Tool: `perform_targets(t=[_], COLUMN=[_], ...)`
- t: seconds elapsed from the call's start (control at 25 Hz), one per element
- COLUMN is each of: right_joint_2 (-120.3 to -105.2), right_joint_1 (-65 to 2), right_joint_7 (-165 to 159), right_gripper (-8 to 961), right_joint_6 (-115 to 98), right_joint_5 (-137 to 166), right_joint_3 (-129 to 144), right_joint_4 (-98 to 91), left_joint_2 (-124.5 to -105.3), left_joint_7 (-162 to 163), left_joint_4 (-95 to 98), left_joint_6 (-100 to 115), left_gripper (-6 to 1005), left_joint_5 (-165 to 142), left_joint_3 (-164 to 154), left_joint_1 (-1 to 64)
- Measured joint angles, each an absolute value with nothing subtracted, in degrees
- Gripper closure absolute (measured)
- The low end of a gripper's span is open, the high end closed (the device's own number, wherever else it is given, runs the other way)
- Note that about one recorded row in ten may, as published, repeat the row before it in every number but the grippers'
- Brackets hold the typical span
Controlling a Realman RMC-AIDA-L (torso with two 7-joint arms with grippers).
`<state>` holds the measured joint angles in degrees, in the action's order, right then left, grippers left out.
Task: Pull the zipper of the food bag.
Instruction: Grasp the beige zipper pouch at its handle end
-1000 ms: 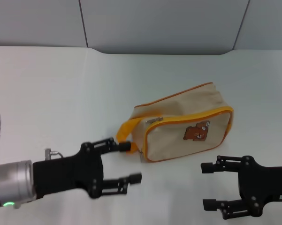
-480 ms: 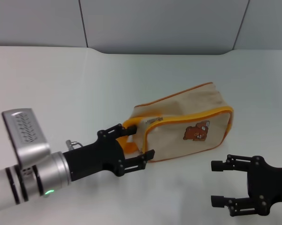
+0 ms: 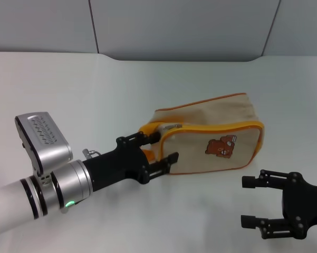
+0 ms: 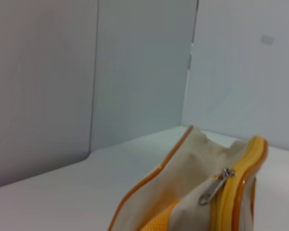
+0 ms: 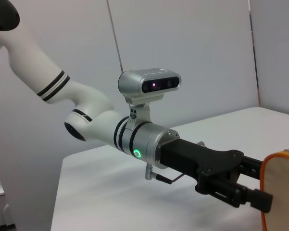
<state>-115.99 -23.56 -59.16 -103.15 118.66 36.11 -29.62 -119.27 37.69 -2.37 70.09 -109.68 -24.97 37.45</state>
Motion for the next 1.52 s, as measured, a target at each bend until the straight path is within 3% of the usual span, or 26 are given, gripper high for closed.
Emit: perform_targets(t=[0.24,0.28,0.72,1.0,1.2,1.52], right_joint_2=[-116.02,-116.07,-116.37,-116.23,-116.80,-114.76], right_joint_1=[-23.56,-23.56,-23.40,-22.12,-23.63,-30.45], right_joint_7=[-58.97,-58.97,-58.98,-62.37,-74.94,-94.44], right_gripper=[155,155,156,157,158,172], right_joint_6=[-103.19,-103.19,-103.71,-107.56,-108.23,-107.70], right_joint_5=[118.61,118.58,115.83,105.70,101.24,102.39], right_joint_3=[35.89,35.90,35.75,33.81,32.37,34.05], right_joint_4=[-29.62,-29.62,-29.62,-29.71,-32.67,-33.73], left_joint_2=[-119.26,-119.26,-119.27,-118.86,-118.56,-117.63], left_joint_7=[37.67,37.66,37.65,40.76,46.98,48.90], left_joint_4=[-3.45,-3.82,-4.35,0.17,9.84,16.10], left_joint_6=[68.54,68.05,68.99,74.44,82.37,87.36], left_gripper=[361,600,802,920,923,927], left_joint_5=[-109.66,-109.68,-110.10,-110.21,-110.35,-110.35], left_joint_3=[-22.83,-22.70,-22.68,-23.54,-29.57,-37.05], left_joint_1=[38.09,38.25,38.24,35.59,32.24,30.87])
